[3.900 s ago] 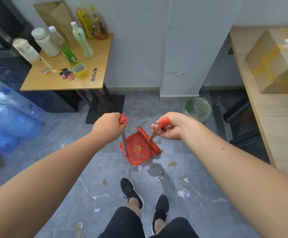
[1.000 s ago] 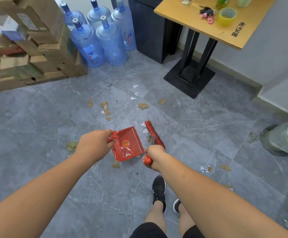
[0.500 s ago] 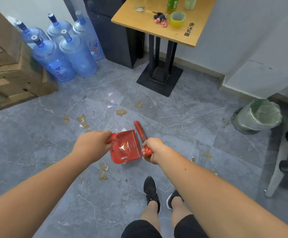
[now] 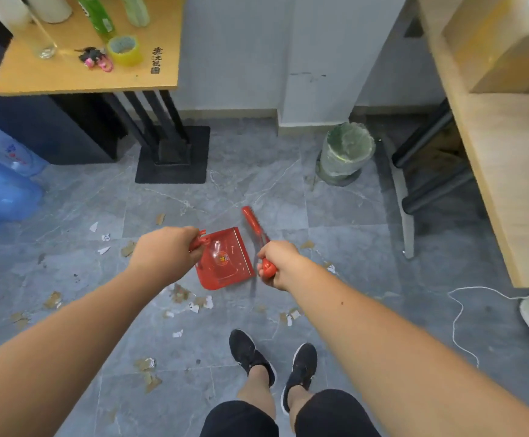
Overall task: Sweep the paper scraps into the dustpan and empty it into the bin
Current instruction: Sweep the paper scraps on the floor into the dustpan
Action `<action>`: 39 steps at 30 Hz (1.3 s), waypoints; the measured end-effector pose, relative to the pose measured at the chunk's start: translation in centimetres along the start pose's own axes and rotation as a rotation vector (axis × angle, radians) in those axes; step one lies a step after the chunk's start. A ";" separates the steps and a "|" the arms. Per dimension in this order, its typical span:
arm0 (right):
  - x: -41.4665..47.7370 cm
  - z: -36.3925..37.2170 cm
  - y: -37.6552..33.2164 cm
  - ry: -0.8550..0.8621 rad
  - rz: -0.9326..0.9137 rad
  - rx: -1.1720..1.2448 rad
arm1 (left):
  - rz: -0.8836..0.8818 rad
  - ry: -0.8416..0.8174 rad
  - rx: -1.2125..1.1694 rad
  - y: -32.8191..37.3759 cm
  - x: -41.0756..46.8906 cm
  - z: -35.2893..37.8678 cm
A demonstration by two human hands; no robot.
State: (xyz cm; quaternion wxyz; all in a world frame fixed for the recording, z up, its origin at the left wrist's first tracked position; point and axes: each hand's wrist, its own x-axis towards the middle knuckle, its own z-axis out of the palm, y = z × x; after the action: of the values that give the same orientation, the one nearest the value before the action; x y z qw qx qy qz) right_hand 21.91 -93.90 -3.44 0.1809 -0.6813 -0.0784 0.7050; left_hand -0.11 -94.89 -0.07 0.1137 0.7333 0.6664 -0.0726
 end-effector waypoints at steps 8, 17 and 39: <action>1.1 -13.5 -1.1 0.176 -0.010 0.165 | 0.197 -0.001 0.028 12.6 5.3 0.1; 3.5 -24.9 -1.1 0.341 0.012 0.269 | 0.326 -0.033 0.026 22.5 8.0 1.2; 5.2 -22.3 4.2 0.200 0.125 0.069 | 0.148 -0.040 0.038 21.2 4.2 3.6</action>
State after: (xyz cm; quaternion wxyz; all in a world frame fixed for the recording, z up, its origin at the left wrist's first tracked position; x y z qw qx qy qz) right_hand 43.33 -98.89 -11.08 0.1665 -0.7453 0.0070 0.6456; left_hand 21.51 -93.62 -3.11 0.1181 0.7810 0.6064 -0.0912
